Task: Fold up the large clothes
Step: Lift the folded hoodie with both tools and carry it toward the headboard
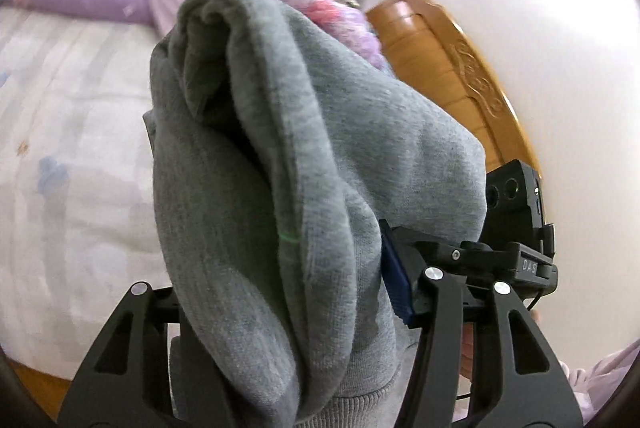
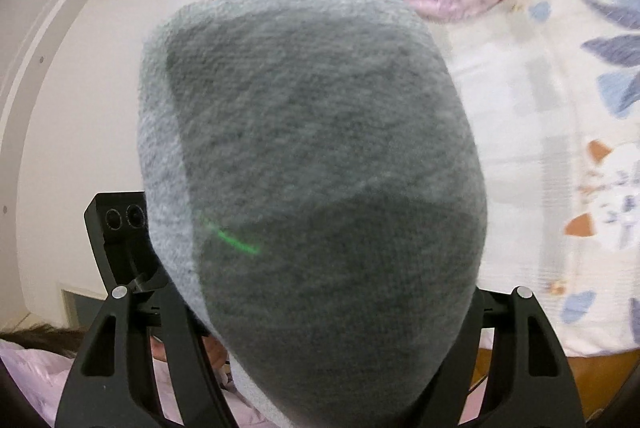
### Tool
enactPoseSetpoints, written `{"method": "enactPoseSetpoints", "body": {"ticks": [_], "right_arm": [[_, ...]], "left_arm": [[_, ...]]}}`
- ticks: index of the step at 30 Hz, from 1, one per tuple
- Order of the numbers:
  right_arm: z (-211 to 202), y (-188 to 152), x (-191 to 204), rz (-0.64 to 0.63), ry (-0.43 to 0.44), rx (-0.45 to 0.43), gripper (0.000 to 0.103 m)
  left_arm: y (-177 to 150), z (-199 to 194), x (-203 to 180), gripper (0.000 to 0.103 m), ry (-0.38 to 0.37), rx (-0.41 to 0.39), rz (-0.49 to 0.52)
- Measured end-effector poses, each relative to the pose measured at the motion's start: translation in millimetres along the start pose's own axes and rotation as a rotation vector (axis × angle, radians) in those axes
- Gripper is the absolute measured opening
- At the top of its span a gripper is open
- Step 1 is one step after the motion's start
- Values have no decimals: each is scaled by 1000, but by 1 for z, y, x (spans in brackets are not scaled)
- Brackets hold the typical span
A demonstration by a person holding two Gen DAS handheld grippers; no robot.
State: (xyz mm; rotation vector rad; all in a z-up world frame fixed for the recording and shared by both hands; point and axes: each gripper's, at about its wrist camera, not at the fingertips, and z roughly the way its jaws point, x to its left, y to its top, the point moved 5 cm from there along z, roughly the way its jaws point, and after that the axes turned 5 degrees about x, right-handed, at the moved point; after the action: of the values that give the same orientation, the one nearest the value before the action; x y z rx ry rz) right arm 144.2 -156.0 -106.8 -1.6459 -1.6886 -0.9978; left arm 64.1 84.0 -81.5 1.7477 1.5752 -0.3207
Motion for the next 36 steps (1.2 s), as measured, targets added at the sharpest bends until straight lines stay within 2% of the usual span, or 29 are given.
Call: {"method": "enactPoseSetpoints", "body": {"ticks": [4,7,8,10,12,17,18,21,26,31,34,36], "right_arm": [[-54,-17,-10,16,-10,-73,69],[-80,-31,-24,42,-13,-130,69],[-93,-42,-20,53,-18,-148,69],[-118,-53,-32,84,-31,-184,69],[-139,-62,-41,119,-43,-233,69],[-185,-92,-51,210,-101,-395,69],[-195,-102,-51,233,-115,-421,69],[-216,-118,-57,307,-142,-485,69],[-246,-122,-63,359,-188,-563,69],[-284,-106,-84,349,-234,-561,69],[-313,-91,-121,321,-268,-513,69],[-328,-66,-143,298,-297,-454,69]], "left_arm": [[-4,22,-58,54,-12,12,82],[-11,47,-99,55,-17,28,141],[-25,67,-123,55,-16,42,164],[-28,78,-144,55,-17,72,204],[-26,97,-163,55,-33,102,249],[-54,116,-208,56,-107,173,399],[-42,132,-206,56,-120,191,427],[-42,155,-229,56,-167,245,529],[-39,187,-267,57,-240,300,588],[-22,238,-292,60,-224,294,570],[-6,264,-327,63,-191,269,547],[10,298,-346,64,-146,258,522]]}}
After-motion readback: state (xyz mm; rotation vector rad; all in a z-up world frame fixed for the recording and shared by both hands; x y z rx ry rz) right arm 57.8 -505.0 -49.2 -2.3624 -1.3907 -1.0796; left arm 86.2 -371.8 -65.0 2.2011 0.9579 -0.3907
